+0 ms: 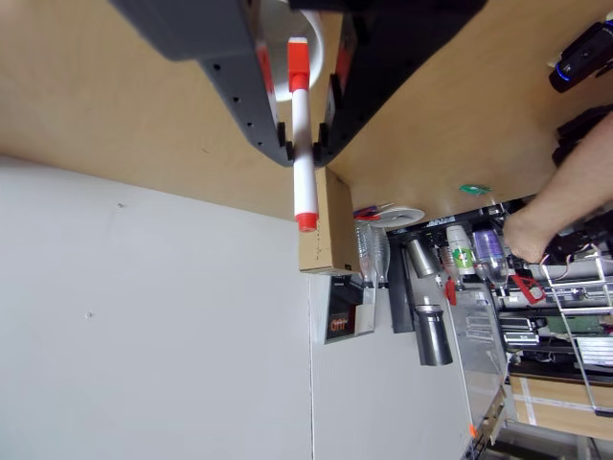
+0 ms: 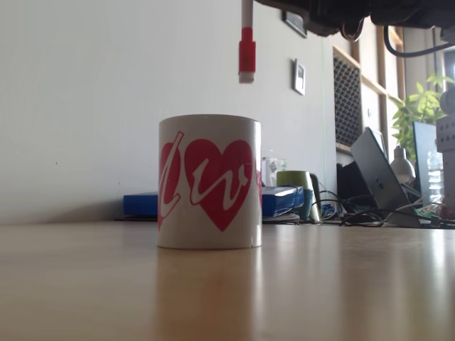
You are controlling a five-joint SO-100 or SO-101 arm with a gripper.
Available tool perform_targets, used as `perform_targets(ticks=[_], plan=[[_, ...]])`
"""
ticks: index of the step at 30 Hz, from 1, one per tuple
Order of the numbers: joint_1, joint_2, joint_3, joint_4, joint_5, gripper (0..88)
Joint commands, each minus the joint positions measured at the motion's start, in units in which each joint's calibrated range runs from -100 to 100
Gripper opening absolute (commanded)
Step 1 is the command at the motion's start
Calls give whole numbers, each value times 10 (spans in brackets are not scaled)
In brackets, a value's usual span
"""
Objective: Grab the pen and place it in the cup.
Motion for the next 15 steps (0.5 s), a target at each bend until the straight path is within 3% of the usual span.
perform_targets(ticks=[1, 9, 15], plan=[[2, 36, -4, -49, -1, 9], [7, 145, -25, -112, -6, 9], [8, 174, -12, -123, -57, 9]])
